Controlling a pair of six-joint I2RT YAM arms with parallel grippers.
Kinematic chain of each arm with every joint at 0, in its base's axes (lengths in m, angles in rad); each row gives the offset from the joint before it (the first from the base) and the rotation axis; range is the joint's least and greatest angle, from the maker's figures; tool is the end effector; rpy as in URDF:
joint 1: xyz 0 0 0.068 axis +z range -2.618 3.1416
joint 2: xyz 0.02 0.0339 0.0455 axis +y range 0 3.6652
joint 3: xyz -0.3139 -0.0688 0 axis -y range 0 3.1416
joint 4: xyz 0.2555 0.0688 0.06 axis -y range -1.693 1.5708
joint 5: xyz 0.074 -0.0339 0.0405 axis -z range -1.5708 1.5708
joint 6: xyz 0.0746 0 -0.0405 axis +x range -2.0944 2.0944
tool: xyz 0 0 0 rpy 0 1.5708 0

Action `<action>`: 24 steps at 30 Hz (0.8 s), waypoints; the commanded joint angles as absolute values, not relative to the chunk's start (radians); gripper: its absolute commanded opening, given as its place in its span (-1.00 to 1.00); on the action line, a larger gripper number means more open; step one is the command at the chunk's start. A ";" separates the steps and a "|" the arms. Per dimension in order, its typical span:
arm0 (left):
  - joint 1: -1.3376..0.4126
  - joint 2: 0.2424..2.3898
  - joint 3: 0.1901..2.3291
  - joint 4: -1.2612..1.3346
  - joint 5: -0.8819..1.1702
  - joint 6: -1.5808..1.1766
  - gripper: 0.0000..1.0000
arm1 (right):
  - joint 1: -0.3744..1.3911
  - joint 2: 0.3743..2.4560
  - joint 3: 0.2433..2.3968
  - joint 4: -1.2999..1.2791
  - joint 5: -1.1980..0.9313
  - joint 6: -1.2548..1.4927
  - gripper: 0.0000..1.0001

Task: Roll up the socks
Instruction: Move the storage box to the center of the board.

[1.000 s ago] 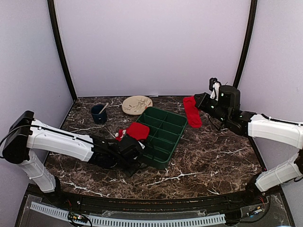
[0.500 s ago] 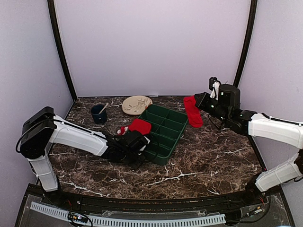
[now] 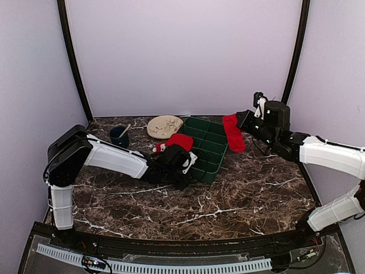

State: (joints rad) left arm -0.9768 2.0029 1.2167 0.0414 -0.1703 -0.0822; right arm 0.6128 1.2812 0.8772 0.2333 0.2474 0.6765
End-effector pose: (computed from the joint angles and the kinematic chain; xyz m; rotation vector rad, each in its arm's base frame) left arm 0.2807 -0.3931 0.1601 0.9274 2.1343 -0.3434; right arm 0.2830 0.1766 0.3442 0.2434 1.7763 0.7254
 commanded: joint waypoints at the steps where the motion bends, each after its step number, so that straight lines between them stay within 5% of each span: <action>1: -0.911 2.050 1.300 0.120 -0.127 -0.054 -1.00 | 0.605 1.271 0.901 0.246 0.274 0.655 -1.00; 24: -0.811 2.298 1.710 0.089 0.120 -0.028 -0.97 | 0.606 1.244 0.897 0.204 0.263 0.652 -1.00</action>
